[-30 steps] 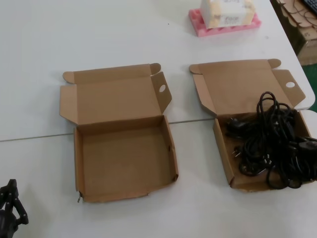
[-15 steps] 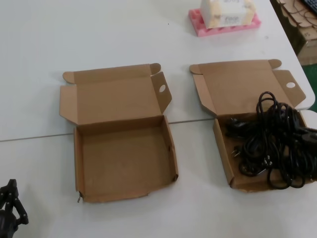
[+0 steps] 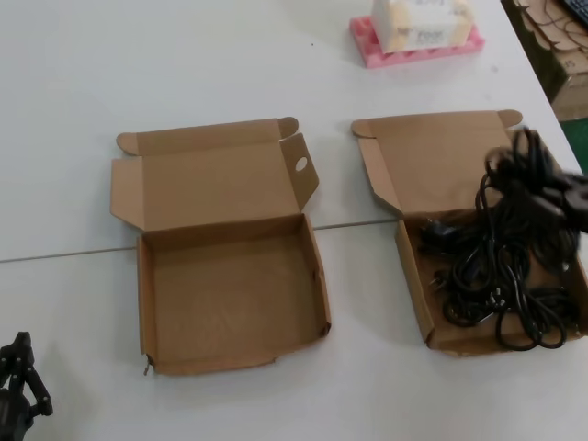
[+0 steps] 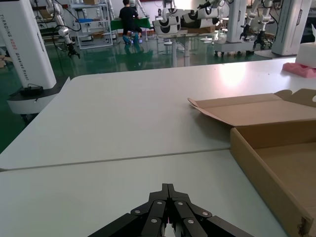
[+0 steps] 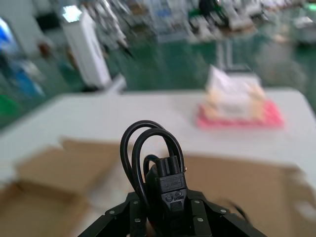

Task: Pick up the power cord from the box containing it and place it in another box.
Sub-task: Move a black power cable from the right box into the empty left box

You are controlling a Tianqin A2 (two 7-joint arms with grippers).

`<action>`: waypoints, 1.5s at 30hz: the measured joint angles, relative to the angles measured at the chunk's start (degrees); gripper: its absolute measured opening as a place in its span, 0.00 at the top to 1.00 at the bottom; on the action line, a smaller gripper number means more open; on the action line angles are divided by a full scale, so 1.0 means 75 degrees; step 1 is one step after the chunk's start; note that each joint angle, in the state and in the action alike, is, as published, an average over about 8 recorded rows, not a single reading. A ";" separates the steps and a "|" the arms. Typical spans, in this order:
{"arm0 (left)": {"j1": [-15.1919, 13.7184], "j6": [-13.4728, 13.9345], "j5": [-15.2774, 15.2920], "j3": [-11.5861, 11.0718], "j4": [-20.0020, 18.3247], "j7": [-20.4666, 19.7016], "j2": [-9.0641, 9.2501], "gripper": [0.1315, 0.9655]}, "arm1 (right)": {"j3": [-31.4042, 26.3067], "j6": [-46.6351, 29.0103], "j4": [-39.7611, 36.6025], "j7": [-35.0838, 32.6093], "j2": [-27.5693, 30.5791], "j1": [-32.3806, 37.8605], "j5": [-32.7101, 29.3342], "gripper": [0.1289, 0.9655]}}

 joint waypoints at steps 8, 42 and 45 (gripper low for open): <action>0.0000 0.0000 0.0000 0.0000 0.0000 0.0000 0.0000 0.96 | -0.0499 0.0207 0.1716 0.0000 -0.0627 -0.0164 0.1005 0.82; 0.0000 0.0000 0.0000 0.0000 0.0000 0.0000 0.0000 0.96 | -0.3572 0.3235 -0.0088 0.0000 -0.3940 0.0048 -0.0491 0.76; 0.0000 0.0000 0.0000 0.0000 0.0000 0.0001 0.0000 0.96 | -0.3675 0.3202 -0.0071 0.0000 -0.3874 0.0039 -0.0501 0.73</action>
